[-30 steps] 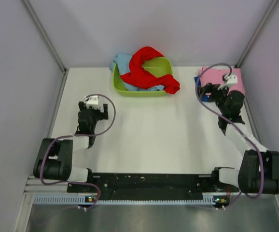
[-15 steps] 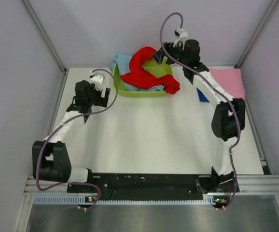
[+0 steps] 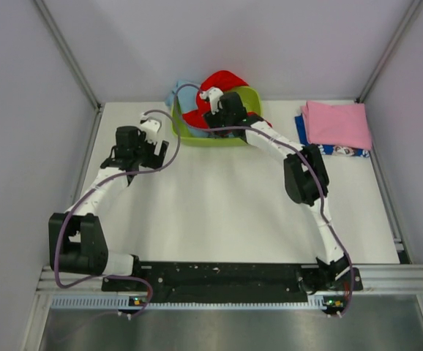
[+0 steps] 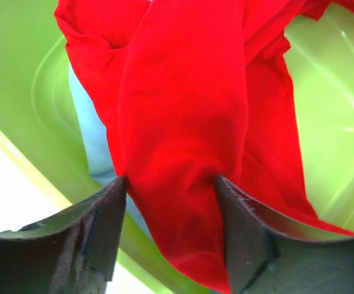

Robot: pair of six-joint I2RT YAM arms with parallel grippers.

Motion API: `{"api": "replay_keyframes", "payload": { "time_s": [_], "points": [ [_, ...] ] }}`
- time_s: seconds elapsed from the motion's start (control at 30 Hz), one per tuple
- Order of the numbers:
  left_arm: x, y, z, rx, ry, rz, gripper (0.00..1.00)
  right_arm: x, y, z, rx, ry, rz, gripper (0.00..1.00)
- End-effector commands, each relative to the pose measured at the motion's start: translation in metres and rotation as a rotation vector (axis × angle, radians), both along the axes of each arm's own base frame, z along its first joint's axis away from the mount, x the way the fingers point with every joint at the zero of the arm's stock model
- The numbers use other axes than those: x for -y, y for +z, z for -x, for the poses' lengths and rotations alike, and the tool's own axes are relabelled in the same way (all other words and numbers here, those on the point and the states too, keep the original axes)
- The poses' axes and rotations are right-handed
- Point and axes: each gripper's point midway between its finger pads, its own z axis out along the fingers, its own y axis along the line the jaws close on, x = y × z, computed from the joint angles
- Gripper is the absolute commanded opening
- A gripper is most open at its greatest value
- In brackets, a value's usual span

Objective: Fold and stack the t-shirts
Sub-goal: Grab crumpled tshirt from bin with the right arm, then move the tshirt to the center of the board

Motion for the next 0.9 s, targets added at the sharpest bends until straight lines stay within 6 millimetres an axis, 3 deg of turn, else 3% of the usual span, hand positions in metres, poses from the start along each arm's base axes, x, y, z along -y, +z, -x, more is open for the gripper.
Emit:
{"api": "replay_keyframes", "payload": {
  "time_s": [0.0, 0.07, 0.13, 0.2, 0.3, 0.57, 0.7, 0.87],
  "points": [
    [0.002, -0.004, -0.002, 0.001, -0.014, 0.01, 0.96, 0.018, 0.024, -0.017, 0.124, -0.062, 0.124, 0.46],
    [0.001, -0.006, -0.002, -0.005, -0.014, 0.006, 0.95, 0.02, 0.028, -0.017, 0.137, -0.055, 0.145, 0.29],
    [-0.001, -0.007, -0.002, -0.002, -0.01, -0.006, 0.95, 0.021, 0.032, -0.016, 0.141, -0.049, 0.165, 0.01],
    [-0.003, -0.007, -0.002, 0.0, -0.008, -0.016, 0.95, 0.025, 0.049, -0.015, 0.161, -0.062, 0.154, 0.0],
    [-0.003, -0.004, -0.003, 0.007, -0.01, -0.022, 0.95, 0.026, 0.099, -0.012, 0.224, -0.078, 0.091, 0.0],
    [0.0, 0.014, -0.006, 0.039, -0.004, 0.008, 0.95, 0.036, 0.305, 0.023, 0.535, -0.076, -0.179, 0.0],
    [0.005, 0.033, -0.006, 0.074, -0.019, 0.035, 0.95, 0.043, 0.384, 0.057, 0.697, -0.006, -0.273, 0.0],
    [-0.005, 0.064, -0.003, 0.14, -0.004, -0.021, 0.96, 0.042, 0.444, 0.125, 0.855, 0.133, -0.281, 0.0]
  ]
}}
